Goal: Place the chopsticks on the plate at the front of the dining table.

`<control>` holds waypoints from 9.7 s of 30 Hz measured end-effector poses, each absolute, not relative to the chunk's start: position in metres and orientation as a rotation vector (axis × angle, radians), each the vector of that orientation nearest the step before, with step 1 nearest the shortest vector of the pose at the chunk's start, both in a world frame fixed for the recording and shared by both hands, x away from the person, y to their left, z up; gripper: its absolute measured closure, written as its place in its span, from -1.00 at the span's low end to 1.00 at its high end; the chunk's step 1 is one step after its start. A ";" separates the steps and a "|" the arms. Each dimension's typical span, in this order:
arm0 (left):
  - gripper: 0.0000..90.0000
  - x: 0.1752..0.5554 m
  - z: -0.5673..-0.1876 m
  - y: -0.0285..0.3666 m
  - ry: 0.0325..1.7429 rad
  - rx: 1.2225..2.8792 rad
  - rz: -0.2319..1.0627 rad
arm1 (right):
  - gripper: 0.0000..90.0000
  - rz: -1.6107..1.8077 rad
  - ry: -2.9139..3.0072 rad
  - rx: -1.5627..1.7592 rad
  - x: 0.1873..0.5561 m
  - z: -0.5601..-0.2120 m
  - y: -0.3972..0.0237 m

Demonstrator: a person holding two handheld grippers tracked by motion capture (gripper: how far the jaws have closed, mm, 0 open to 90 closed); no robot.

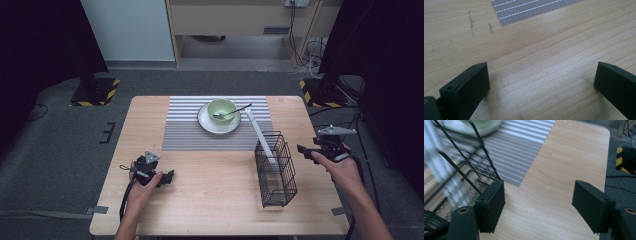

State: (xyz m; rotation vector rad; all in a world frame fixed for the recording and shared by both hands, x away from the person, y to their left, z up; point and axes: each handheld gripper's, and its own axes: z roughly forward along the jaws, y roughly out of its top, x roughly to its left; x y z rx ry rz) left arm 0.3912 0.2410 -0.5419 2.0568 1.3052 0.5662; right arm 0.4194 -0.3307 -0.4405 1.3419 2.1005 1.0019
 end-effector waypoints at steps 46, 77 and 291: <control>-1.00 0.391 -0.542 0.241 1.305 2.057 0.567 | 0.49 1.205 2.247 1.042 0.446 -0.363 -0.188; -1.00 0.391 -0.542 0.241 1.303 2.058 0.572 | 0.65 1.078 2.197 0.985 0.450 -0.372 -0.168; 0.92 0.378 -0.452 0.092 0.722 1.706 0.358 | 0.75 1.944 2.049 0.814 0.440 -0.298 -0.126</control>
